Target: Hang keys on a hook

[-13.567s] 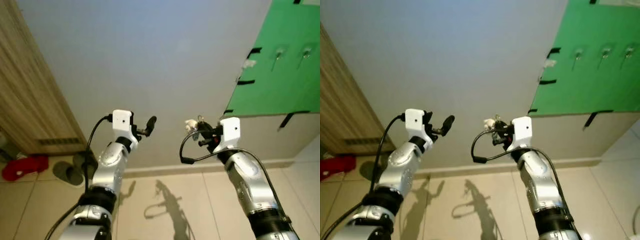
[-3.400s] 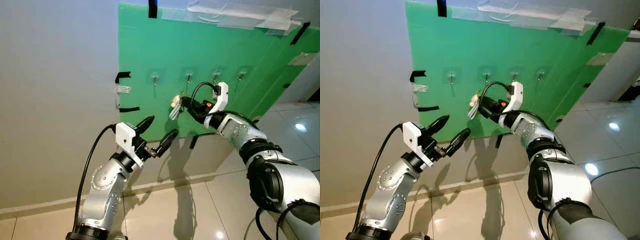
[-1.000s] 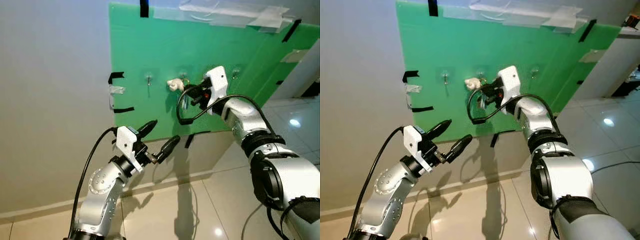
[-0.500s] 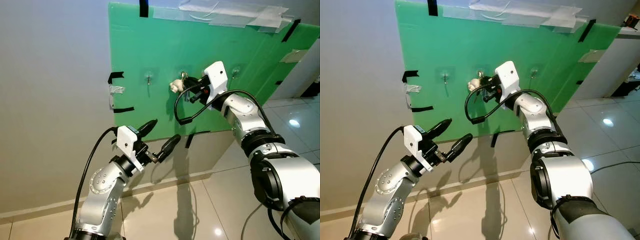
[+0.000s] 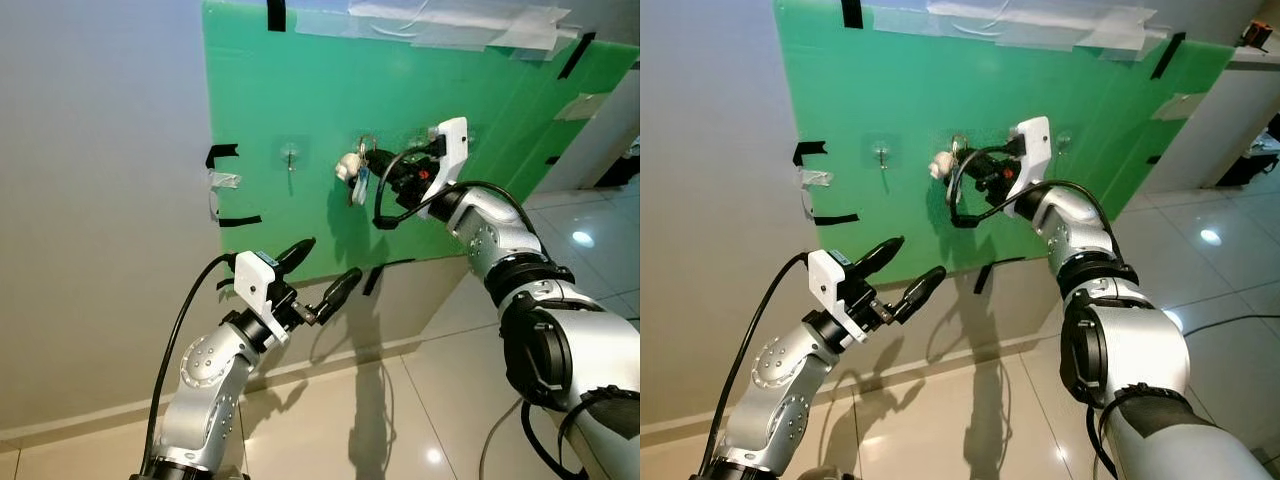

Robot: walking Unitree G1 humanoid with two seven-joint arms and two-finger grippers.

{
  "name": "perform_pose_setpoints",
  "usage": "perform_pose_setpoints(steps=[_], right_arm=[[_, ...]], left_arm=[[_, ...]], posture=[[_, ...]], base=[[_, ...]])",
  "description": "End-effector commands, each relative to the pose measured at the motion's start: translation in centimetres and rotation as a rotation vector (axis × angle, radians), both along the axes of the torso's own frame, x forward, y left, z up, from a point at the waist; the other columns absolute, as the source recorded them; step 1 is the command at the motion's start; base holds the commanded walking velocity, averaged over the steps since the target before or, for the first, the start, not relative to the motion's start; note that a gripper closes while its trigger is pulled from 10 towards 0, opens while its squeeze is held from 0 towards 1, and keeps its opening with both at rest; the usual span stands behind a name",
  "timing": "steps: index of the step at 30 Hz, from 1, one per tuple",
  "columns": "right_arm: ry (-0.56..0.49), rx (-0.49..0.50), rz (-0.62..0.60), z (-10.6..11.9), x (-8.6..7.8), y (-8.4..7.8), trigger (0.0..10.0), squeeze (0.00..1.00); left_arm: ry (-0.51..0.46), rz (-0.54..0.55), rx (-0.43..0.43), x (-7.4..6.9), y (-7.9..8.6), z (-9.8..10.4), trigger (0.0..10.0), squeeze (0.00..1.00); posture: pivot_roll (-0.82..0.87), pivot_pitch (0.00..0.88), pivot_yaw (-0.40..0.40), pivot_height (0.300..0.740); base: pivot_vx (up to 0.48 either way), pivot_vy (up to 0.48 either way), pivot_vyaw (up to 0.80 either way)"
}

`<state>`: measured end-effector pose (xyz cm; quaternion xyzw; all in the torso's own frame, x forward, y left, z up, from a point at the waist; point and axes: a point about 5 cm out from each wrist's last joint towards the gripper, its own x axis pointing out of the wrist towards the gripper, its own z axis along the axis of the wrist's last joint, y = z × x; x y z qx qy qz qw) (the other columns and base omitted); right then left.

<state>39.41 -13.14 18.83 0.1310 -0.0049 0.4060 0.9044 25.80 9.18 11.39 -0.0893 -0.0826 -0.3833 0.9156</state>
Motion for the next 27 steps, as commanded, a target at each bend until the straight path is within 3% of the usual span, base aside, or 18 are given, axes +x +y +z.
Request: perform_pose_setpoints(steps=[1, 4, 6, 8, 9, 10, 11, 12, 14, 17, 27], right_arm=[[-0.115, 0.025, 0.07, 2.9, 0.3, 1.0, 0.0, 0.0], [-0.229, -0.136, 0.02, 3.6, 0.5, 1.1, 0.0, 0.0], [-0.328, -0.363, 0.001, 3.2, 0.3, 1.5, 0.0, 0.0], [-0.388, -0.524, 0.016, 2.5, 0.1, 1.9, 0.0, 0.0], [-0.388, -0.524, 0.016, 2.5, 0.1, 1.9, 0.0, 0.0], [-0.432, -0.675, 0.039, 1.5, -0.2, 2.1, 0.0, 0.0], [-0.444, -0.719, 0.047, 1.2, -0.2, 2.1, 0.0, 0.0], [-0.444, -0.719, 0.047, 1.2, -0.2, 2.1, 0.0, 0.0], [-0.489, -0.823, 0.044, 0.7, -0.4, 1.9, 0.0, 0.0], [-0.512, -0.855, 0.041, 0.6, -0.4, 1.8, 0.0, 0.0], [-0.814, -1.04, 0.044, 1.0, -1.1, 2.9, 0.0, 0.0]], left_arm=[[-0.005, -0.011, 0.001, 0.3, -0.5, 0.2, 10.0, 0.0], [-0.006, -0.01, 0.0, 0.3, -0.6, 0.2, 10.0, 0.0], [-0.005, -0.008, -0.001, 0.3, -0.6, 0.1, 10.0, 0.0], [-0.004, -0.008, -0.002, 0.3, -0.6, 0.1, 10.0, 0.0], [-0.004, -0.008, -0.002, 0.3, -0.6, 0.1, 10.0, 0.0], [-0.004, -0.009, -0.002, 0.3, -0.7, 0.1, 10.0, 0.0], [-0.004, -0.009, -0.002, 0.3, -0.7, 0.1, 10.0, 0.0], [-0.004, -0.009, -0.002, 0.3, -0.7, 0.1, 10.0, 0.0], [-0.002, -0.01, -0.003, 0.4, -0.7, 0.0, 10.0, 0.0], [-0.002, -0.01, -0.004, 0.4, -0.7, 0.0, 10.0, 0.0], [-0.001, -0.011, 0.0, 0.5, -0.6, -0.1, 10.0, 0.0]], posture=[[0.2, 0.0, -0.147, 0.74], [0.2, 0.0, -0.148, 0.74], [0.2, 0.0, -0.147, 0.74], [0.2, 0.0, -0.149, 0.74], [0.2, 0.0, -0.149, 0.74], [0.2, 0.0, -0.15, 0.74], [0.19, 0.0, -0.15, 0.74], [0.19, 0.0, -0.15, 0.74], [0.19, 0.0, -0.15, 0.74], [0.19, 0.0, -0.15, 0.74], [0.19, 0.0, -0.144, 0.74]], base=[[0.0, 0.0, 0.0], [0.0, 0.0, 0.0], [0.0, 0.0, 0.0], [0.0, 0.0, 0.0], [0.0, 0.0, 0.0], [0.0, 0.0, 0.0], [0.0, 0.0, 0.0], [0.0, 0.0, 0.0], [0.0, 0.0, 0.0], [0.0, 0.0, 0.0], [0.0, 0.0, 0.0]])
